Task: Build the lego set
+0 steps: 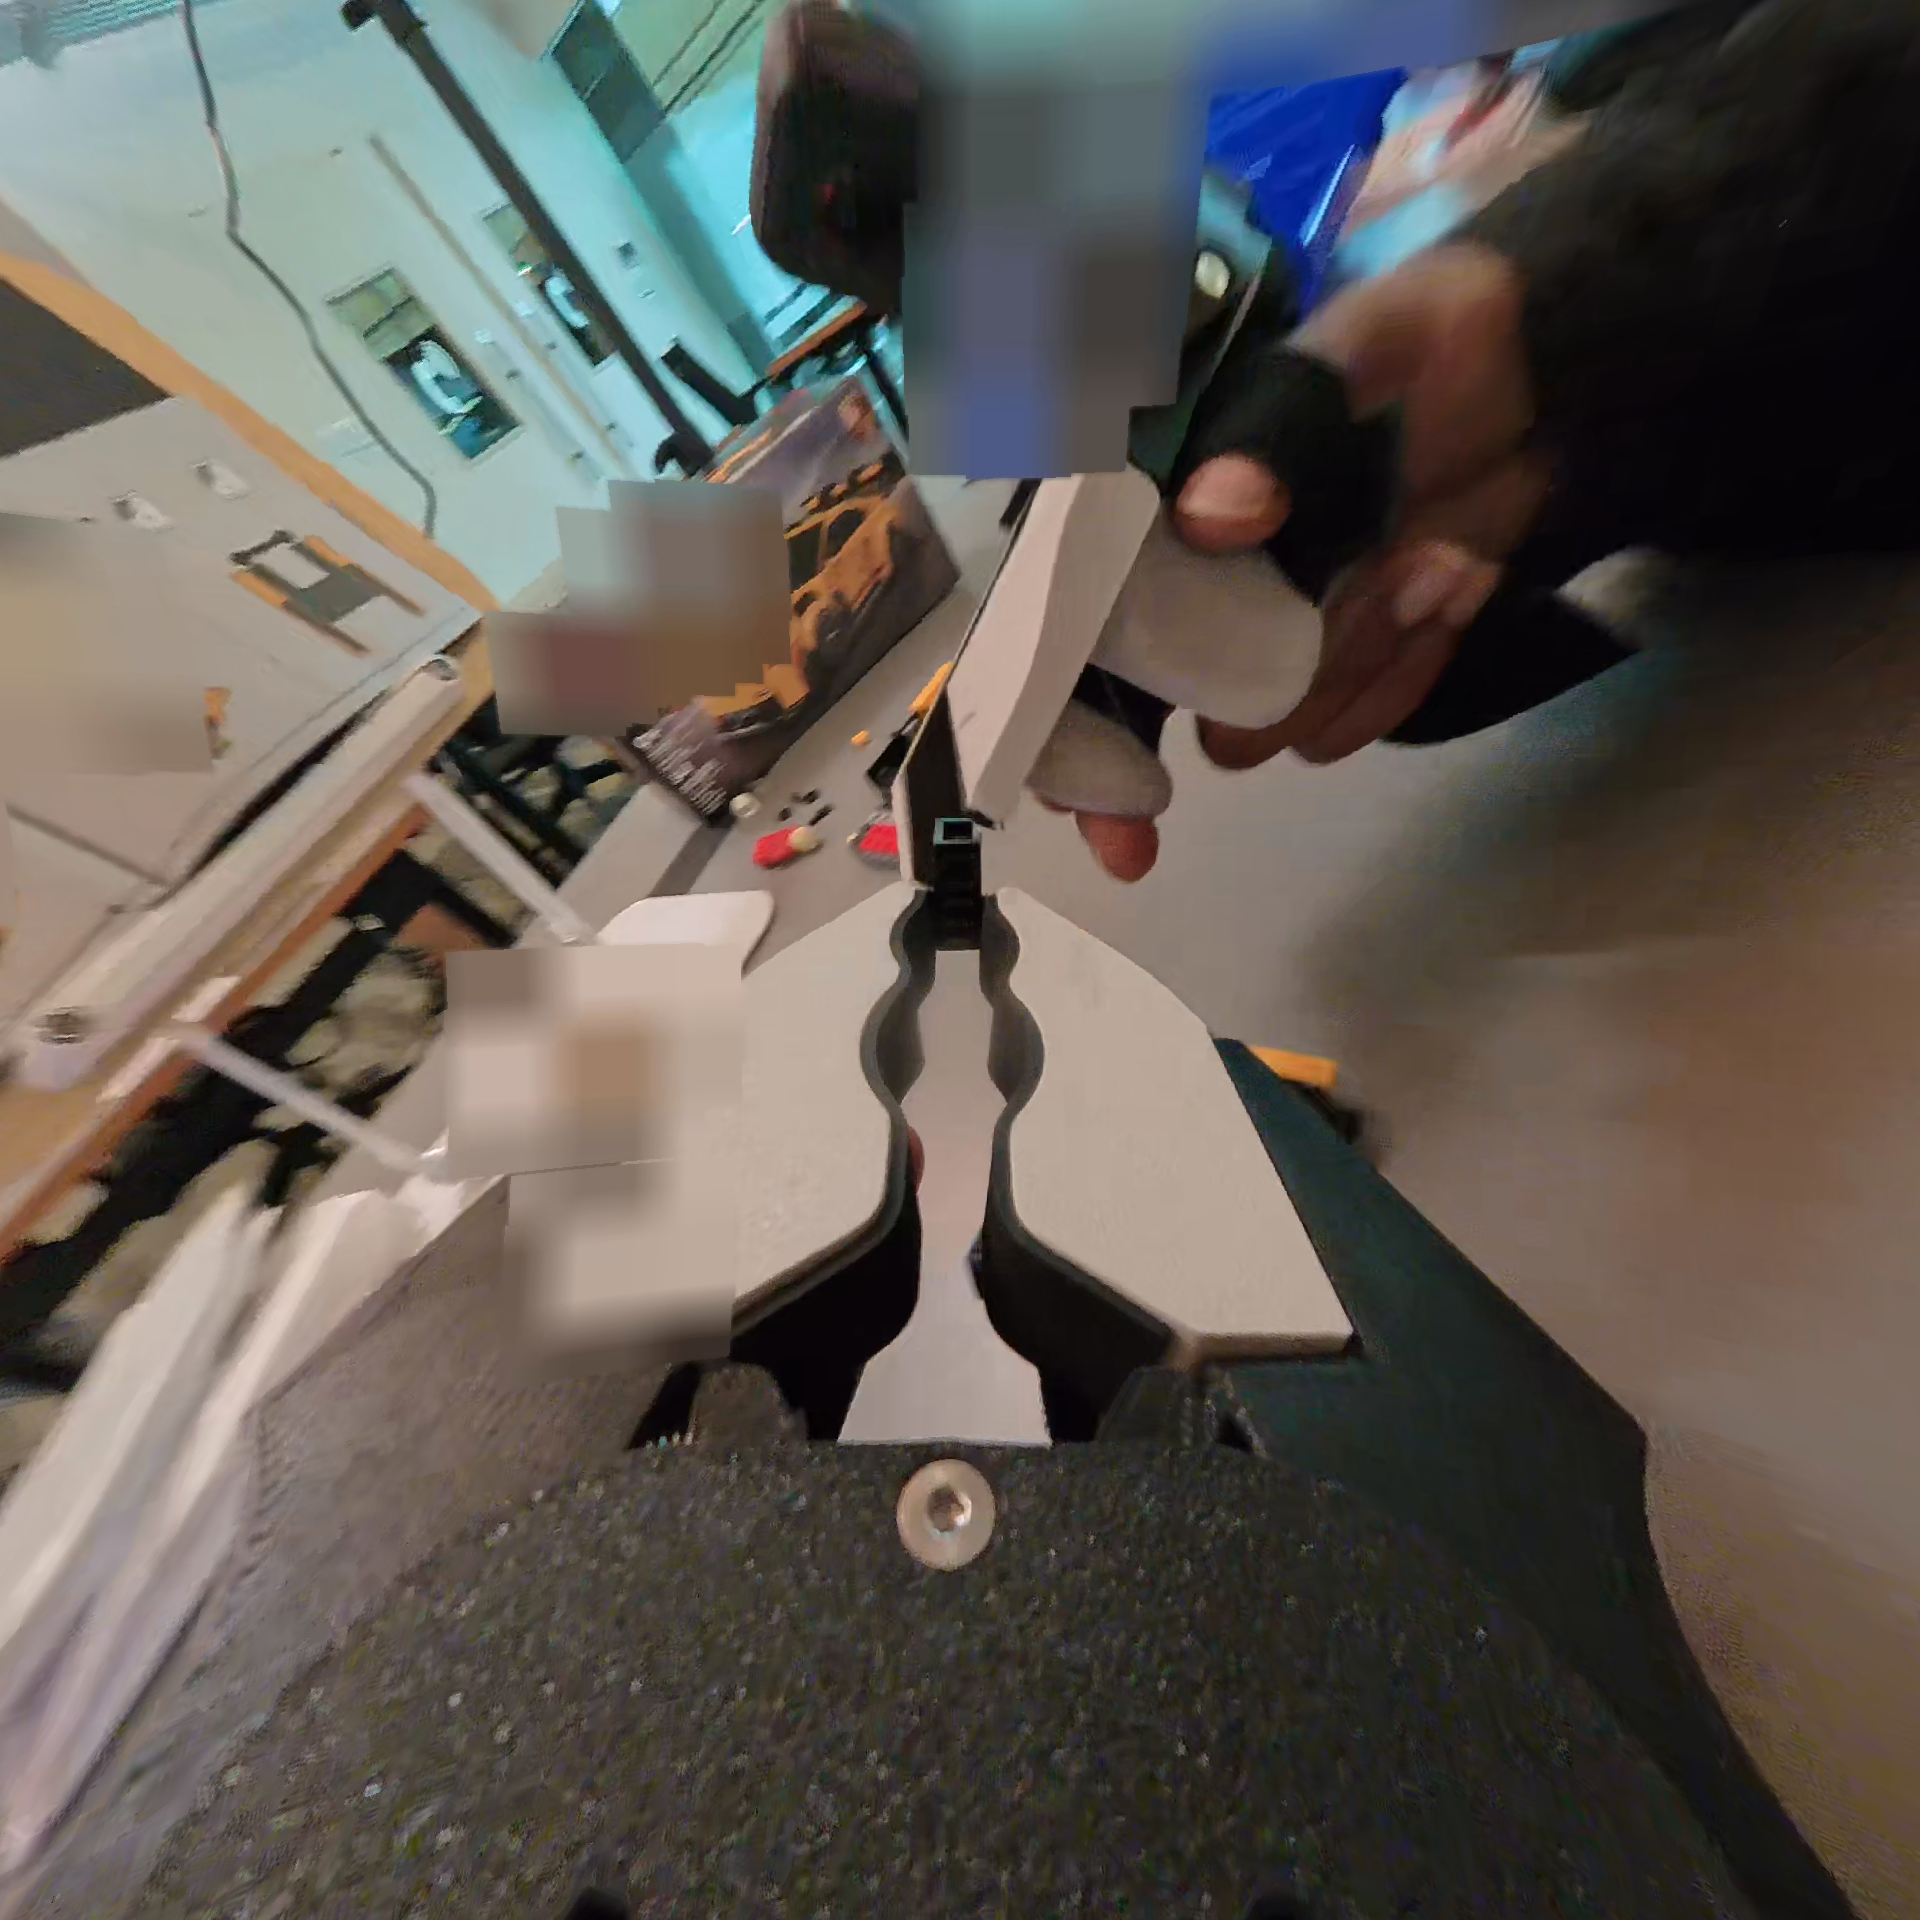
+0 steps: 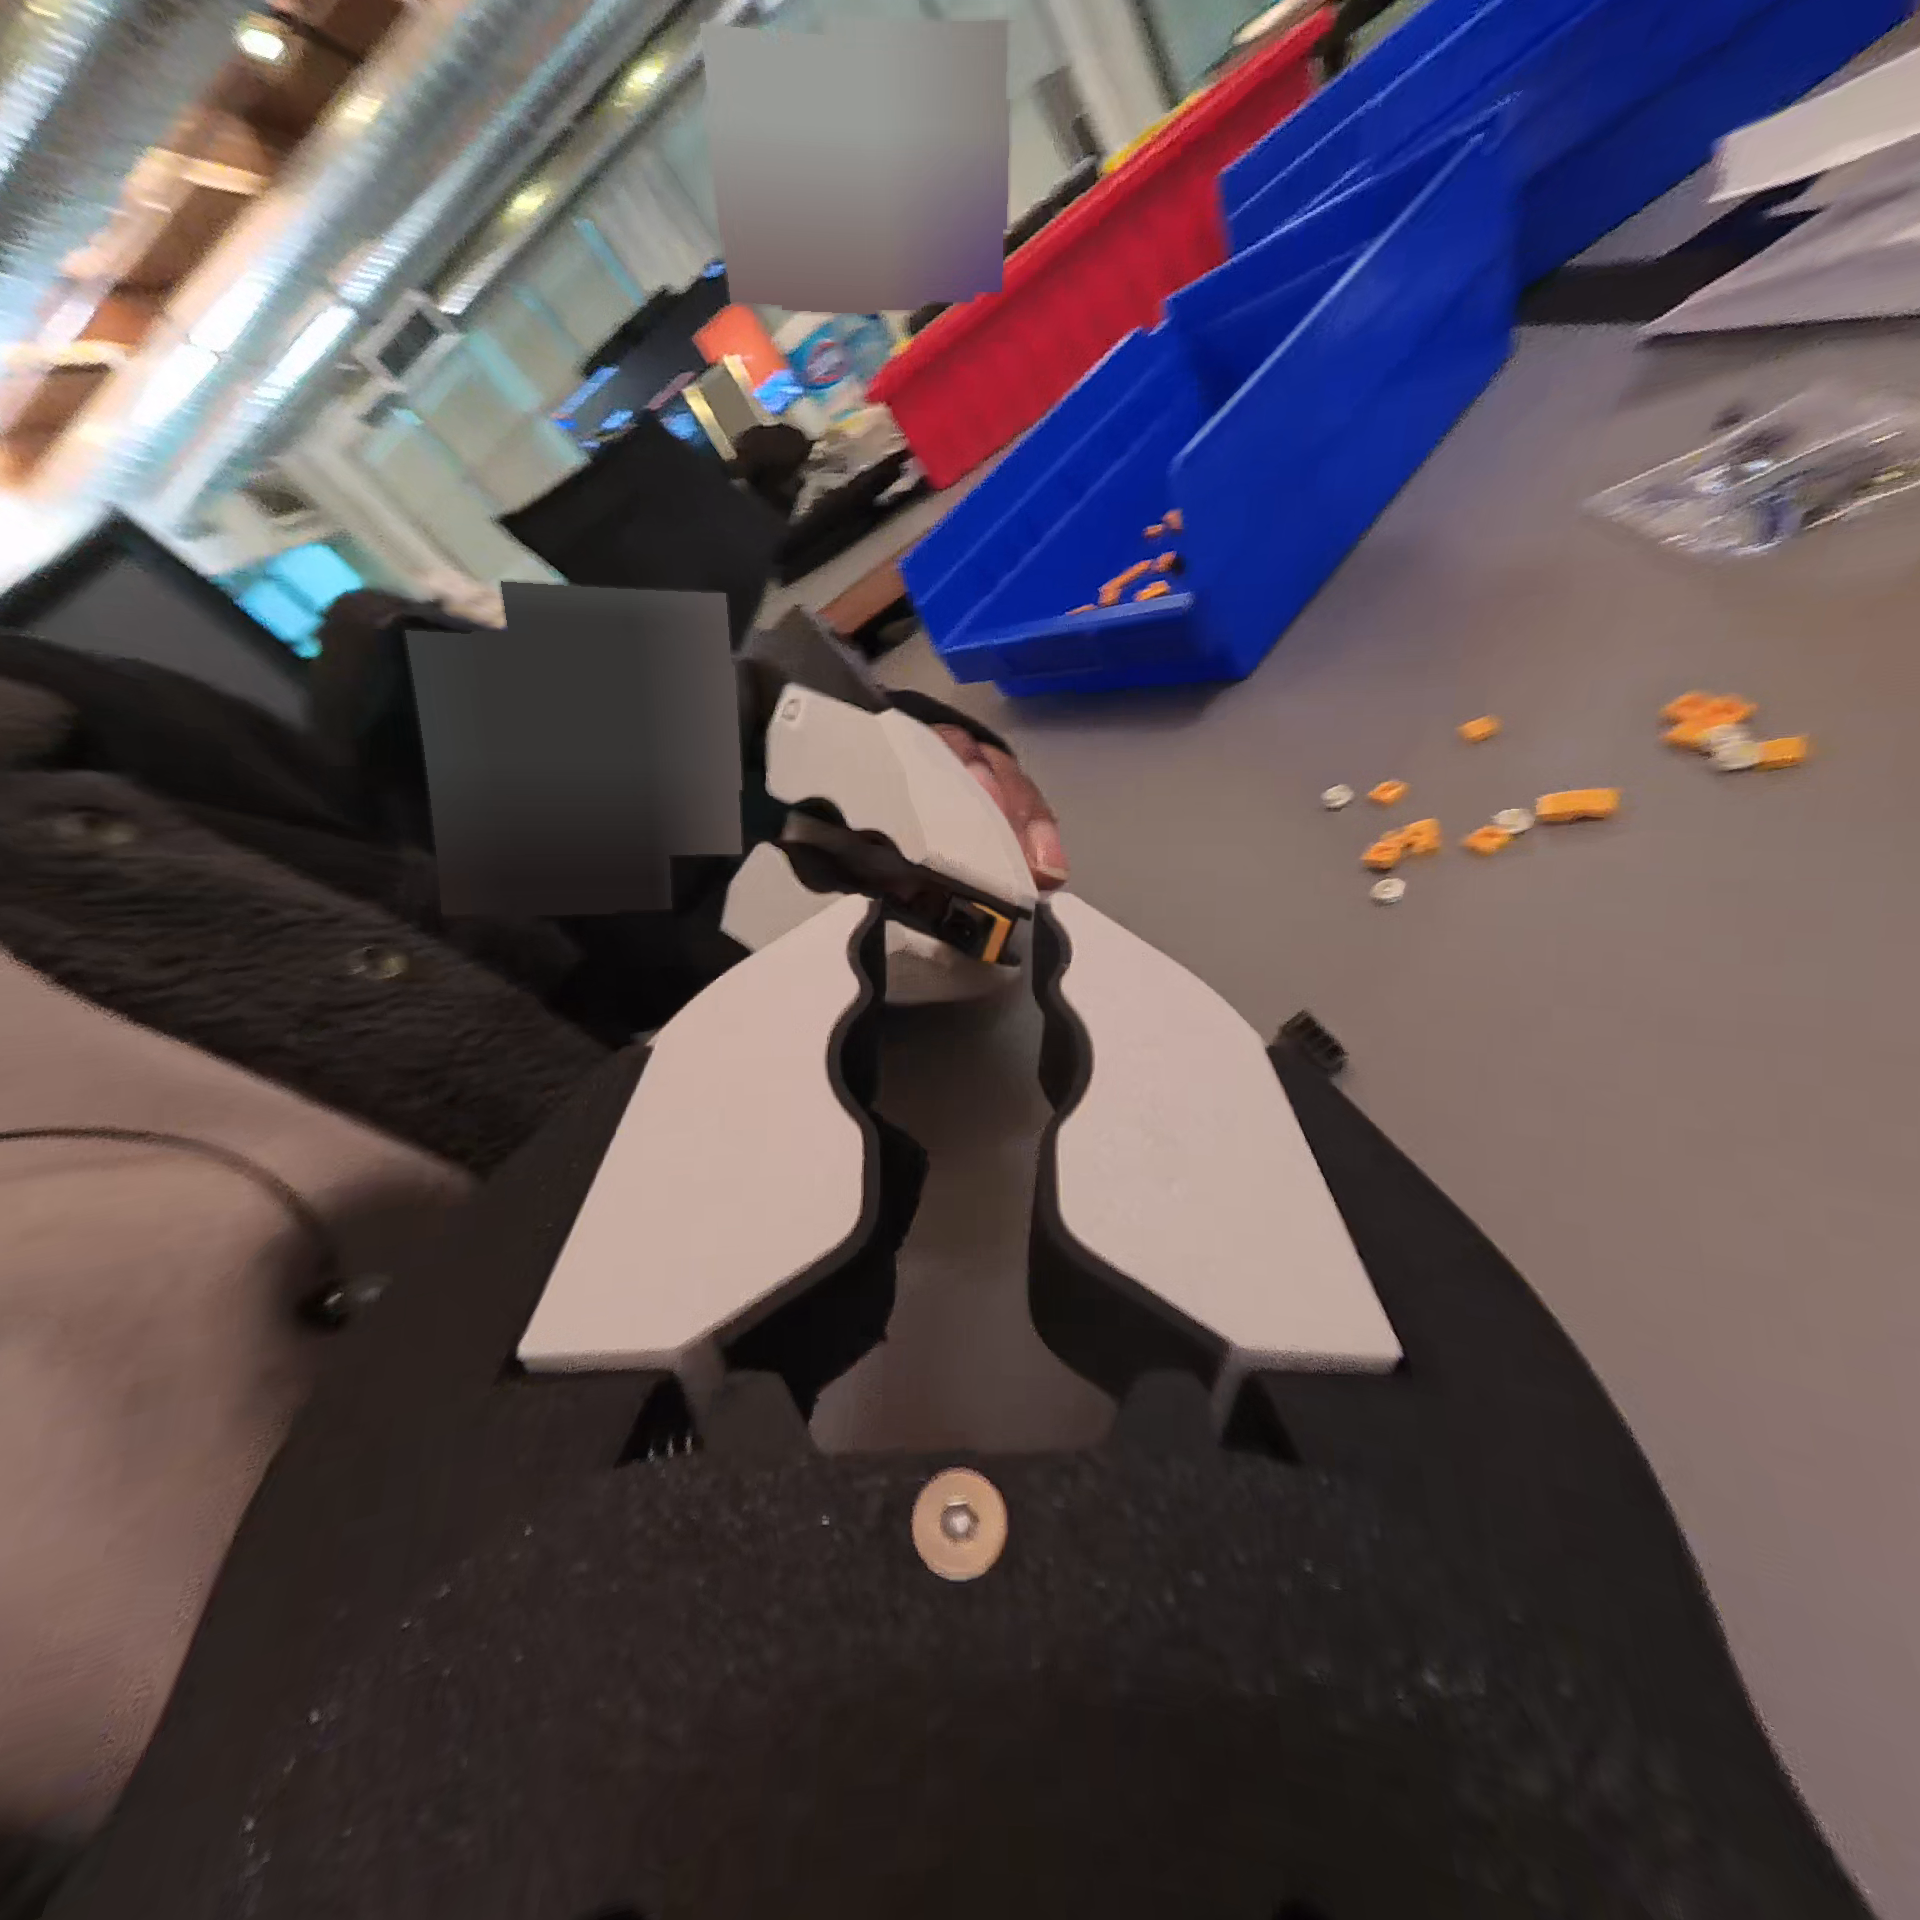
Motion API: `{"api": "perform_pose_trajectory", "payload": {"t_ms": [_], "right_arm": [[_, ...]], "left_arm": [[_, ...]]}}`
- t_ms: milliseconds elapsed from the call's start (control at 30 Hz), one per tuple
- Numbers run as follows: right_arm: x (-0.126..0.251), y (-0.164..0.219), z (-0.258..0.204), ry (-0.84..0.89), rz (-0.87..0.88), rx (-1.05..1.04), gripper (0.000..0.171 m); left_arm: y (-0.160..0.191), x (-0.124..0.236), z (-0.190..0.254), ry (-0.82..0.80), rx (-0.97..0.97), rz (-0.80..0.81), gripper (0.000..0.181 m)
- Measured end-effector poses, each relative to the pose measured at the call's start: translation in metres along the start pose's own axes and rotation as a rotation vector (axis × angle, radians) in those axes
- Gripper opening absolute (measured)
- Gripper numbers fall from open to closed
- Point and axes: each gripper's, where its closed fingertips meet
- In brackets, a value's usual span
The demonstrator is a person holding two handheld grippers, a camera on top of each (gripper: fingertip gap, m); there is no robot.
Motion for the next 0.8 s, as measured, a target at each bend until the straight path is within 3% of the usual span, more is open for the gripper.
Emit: {"api": "perform_pose_trajectory", "payload": {"t_ms": [100, 267, 567, 667, 733, 800], "right_arm": [[-0.003, -0.001, 0.012, 0.155, 0.021, 0.051, 0.028], [-0.007, 0.000, 0.019, 0.261, 0.054, 0.091, 0.020], [-0.007, 0.002, 0.020, 0.278, 0.047, 0.218, 0.015], [-0.005, 0.003, 0.011, 0.161, 0.033, 0.255, 0.015], [-0.001, 0.005, -0.004, 0.051, 0.014, 0.317, 0.014], [0.005, 0.007, -0.023, -0.057, 0.011, 0.402, 0.015]], "left_arm": [[0.009, -0.003, -0.003, -0.059, -0.117, -0.099, 0.009], [0.015, -0.006, -0.006, -0.127, -0.303, -0.209, 0.008], [0.016, -0.008, -0.006, -0.181, -0.468, -0.272, 0.008], [0.007, -0.007, -0.004, -0.152, -0.380, -0.177, 0.014], [0.000, -0.005, -0.003, -0.076, -0.186, -0.081, 0.031], [-0.014, 0.001, 0.001, 0.049, 0.059, 0.078, 0.030]]}}
Point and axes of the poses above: each gripper's, where its closed fingertips meet, x back along the fingers, y out of its underside, z = x × y across the jaws, and after that the axes turned 15 degrees about -x, right-handed
